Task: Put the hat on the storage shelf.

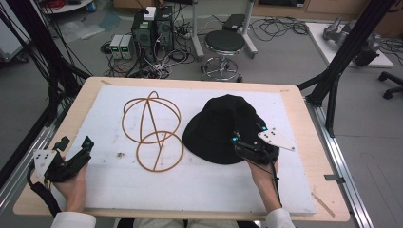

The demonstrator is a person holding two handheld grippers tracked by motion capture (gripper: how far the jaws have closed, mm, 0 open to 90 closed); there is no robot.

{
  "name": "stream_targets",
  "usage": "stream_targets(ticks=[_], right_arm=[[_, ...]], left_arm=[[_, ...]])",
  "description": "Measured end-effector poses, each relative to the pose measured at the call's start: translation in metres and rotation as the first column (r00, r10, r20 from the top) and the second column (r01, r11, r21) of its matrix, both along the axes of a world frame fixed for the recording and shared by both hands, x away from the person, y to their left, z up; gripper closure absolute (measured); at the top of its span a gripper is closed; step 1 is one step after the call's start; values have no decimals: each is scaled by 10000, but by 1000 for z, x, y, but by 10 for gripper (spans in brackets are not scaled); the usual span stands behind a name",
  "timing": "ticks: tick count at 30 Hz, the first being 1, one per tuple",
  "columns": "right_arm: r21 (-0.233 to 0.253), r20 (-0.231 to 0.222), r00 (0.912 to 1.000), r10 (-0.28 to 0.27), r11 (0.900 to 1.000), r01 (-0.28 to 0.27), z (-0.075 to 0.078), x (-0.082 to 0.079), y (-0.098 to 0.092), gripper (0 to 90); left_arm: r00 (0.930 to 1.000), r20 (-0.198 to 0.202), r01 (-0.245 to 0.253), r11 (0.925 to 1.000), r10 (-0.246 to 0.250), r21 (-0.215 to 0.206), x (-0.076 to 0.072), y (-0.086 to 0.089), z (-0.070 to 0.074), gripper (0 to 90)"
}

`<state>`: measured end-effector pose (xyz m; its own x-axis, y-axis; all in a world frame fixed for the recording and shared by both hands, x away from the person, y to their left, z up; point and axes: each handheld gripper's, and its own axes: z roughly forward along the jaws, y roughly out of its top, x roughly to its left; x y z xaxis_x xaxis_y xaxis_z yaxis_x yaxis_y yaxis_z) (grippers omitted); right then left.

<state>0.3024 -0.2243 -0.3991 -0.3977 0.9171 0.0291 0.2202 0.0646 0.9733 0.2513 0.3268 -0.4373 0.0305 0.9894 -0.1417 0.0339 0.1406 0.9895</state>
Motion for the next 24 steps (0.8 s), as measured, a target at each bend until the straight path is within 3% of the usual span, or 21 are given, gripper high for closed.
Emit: stream_targets(ticks=[9, 14, 17, 24], right_arm=[[-233, -26, 10000, 23, 9997, -24, -3, 19, 24, 135], [-111, 98, 9999, 122, 9999, -121, -5, 34, 40, 135], [-356, 117, 9999, 5, 9994, -1, -9, 40, 46, 135], [-343, -266, 9989, -380, 9987, 371, -18, 53, 48, 182]], left_arm=[[10000, 7, 36, 10000, -36, 39, 1, 0, 0, 237], [10000, 22, 12, 10000, -12, 18, 0, 0, 0, 237], [10000, 30, 0, 10000, 0, 40, 0, 1, 0, 237], [10000, 38, -19, 10000, 19, 0, 0, 2, 0, 237]])
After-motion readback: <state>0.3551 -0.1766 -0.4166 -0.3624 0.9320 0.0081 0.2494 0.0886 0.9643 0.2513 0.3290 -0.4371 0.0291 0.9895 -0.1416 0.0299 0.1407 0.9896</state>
